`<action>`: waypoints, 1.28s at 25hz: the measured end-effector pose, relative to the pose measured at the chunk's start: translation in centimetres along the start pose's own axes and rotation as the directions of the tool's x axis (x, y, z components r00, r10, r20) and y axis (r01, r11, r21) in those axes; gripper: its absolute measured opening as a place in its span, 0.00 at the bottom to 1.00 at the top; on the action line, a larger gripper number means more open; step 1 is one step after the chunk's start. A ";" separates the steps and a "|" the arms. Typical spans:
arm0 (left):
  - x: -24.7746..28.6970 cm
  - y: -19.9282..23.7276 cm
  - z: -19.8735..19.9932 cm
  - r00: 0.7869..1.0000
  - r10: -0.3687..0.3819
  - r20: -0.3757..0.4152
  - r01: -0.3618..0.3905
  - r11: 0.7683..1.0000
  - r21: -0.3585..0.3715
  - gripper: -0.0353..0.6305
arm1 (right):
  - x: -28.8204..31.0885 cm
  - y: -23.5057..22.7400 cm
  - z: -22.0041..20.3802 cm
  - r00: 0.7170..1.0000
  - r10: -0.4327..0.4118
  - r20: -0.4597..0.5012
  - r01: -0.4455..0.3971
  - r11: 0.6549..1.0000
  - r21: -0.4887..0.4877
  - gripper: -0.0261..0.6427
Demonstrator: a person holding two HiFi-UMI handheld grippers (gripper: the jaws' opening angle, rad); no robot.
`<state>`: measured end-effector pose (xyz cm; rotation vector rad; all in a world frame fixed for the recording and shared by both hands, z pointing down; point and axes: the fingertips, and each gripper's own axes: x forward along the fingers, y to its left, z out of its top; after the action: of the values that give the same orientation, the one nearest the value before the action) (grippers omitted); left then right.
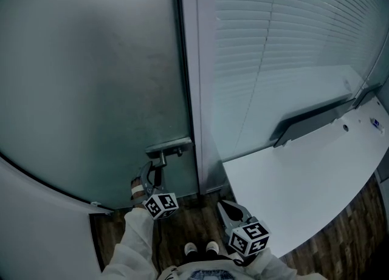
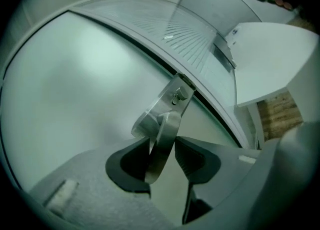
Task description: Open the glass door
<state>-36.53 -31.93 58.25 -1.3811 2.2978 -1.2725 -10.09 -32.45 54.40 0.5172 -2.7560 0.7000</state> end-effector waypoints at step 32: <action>-8.7 -1.6 -0.7 0.998 0.001 -0.058 0.000 1.000 0.024 0.28 | -3.6 0.7 -3.3 0.996 0.085 -0.034 -0.084 0.995 0.047 0.05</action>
<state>-31.07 -25.01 57.53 -1.3533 2.3117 -1.3527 -6.62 -29.26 55.83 0.3949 -2.7475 0.7854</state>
